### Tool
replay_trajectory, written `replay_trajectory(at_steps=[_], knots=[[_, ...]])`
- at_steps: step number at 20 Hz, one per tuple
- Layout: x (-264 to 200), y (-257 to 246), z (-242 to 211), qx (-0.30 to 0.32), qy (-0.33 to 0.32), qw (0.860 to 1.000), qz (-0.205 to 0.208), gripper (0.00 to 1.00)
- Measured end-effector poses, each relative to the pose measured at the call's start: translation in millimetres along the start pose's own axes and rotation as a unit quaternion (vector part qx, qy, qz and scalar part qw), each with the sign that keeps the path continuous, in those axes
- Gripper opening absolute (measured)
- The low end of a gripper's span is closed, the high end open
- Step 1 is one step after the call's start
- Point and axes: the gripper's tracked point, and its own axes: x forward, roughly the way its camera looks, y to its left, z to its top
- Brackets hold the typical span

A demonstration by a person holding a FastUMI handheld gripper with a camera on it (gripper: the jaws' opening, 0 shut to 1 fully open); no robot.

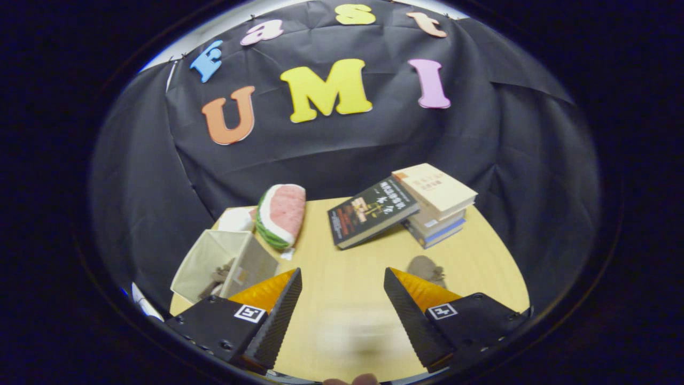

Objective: Open the storage box then place both shoes into the box .Put the left shoe in first, then the right shoe, with the right side of both shoes facing outward in a uniform manner.

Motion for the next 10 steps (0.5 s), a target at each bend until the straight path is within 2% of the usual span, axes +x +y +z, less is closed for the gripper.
replay_trajectory(at_steps=[6, 10], knots=[[29.1, -121.9, -29.8, -0.016, 0.04, 0.999, -0.029, 0.95], [61.8, -157.4, -55.0, -0.031, 0.067, 0.997, -0.032, 0.95]])
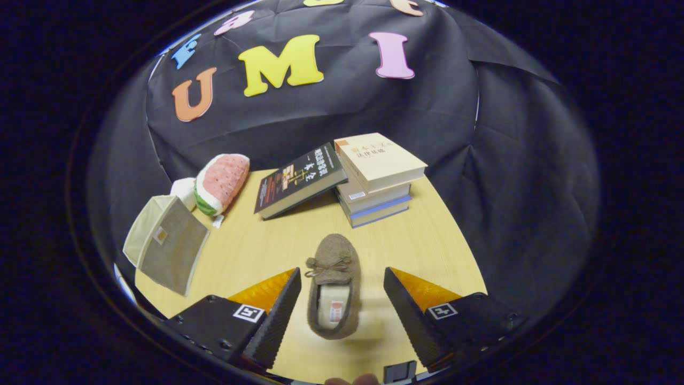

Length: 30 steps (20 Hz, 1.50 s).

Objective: Open the storage box then place both shoes into the box .Put the left shoe in first, then the right shoe, with the right side of both shoes facing outward in a uniform manner.

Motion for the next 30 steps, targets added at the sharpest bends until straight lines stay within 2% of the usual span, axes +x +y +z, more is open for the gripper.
replay_trajectory(at_steps=[5, 10, 12, 13, 14, 18, 19, 21, 24, 30], knots=[[41.7, -5.3, -39.4, -0.018, 0.041, 0.999, 0.015, 0.95], [71.6, -5.5, -63.0, -0.002, 0.07, 0.997, 0.038, 0.95], [79.1, -4.0, -65.5, 0.008, 0.081, 0.996, 0.046, 0.84], [82.1, -3.4, -67.8, 0.011, 0.087, 0.995, 0.048, 0.73], [85.1, -4.2, -69.7, 0.015, 0.092, 0.995, 0.048, 0.73], [90.8, -6.9, -72.4, 0.036, 0.106, 0.993, 0.042, 0.34], [89.2, -14.9, -71.2, 0.045, 0.102, 0.993, 0.025, 0.25], [91.6, -10.5, -76.4, 0.072, 0.118, 0.99, 0.03, 0.05], [90.7, -11.9, -73.3, 0.107, 0.123, 0.986, 0.025, 0.0], [68.2, 3.3, -63.4, 0.166, 0.119, 0.979, 0.026, 0.0]])
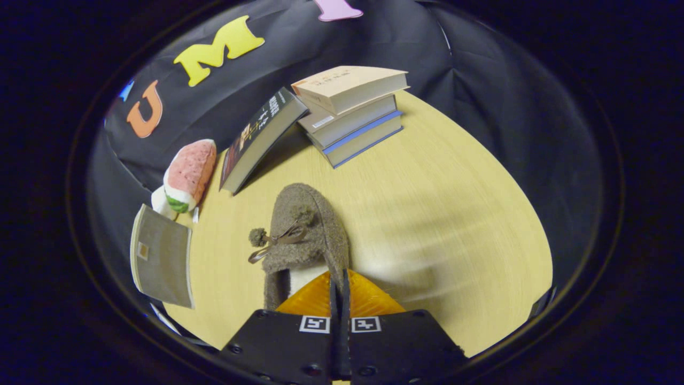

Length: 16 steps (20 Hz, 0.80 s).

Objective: Open the storage box then place both shoes into the box .Put the left shoe in first, then the right shoe, with the right side of both shoes facing outward in a uniform manner.

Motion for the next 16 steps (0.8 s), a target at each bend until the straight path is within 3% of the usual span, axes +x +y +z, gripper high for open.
replay_trajectory(at_steps=[9, 16], knots=[[-75.7, 95.5, 8.2, 0.037, -0.054, 0.998, -0.024, 0.0], [-131.2, 252.4, 8.3, 0.058, -0.105, 0.993, 0.001, 0.0]])
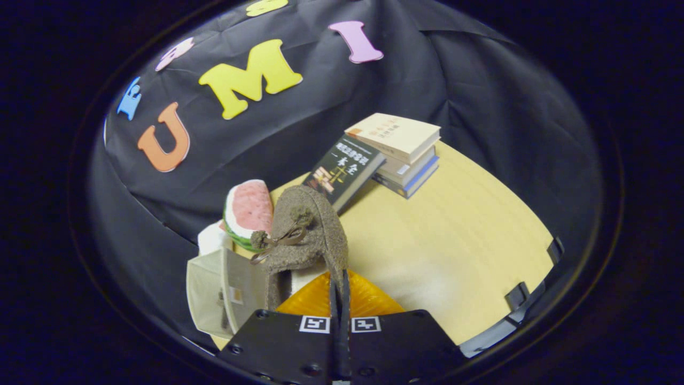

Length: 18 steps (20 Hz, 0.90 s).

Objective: Open the storage box then place both shoes into the box .Put the left shoe in first, then the right shoe, with the right side of both shoes facing outward in a uniform manner.

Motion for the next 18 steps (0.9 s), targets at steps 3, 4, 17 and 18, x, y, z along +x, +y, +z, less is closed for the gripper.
replay_trajectory(at_steps=[3, 4, 17, 18], knots=[[-14.4, 74.9, -15.8, -0.014, -0.006, 1.0, 0.022, 0.0], [-16.9, 97.4, -21.4, -0.026, -0.007, 0.999, 0.027, 0.0], [32.6, 204.5, -126.6, -0.112, 0.011, 0.993, -0.025, 0.0], [35.9, 203.6, -133.3, -0.118, 0.011, 0.992, -0.032, 0.0]])
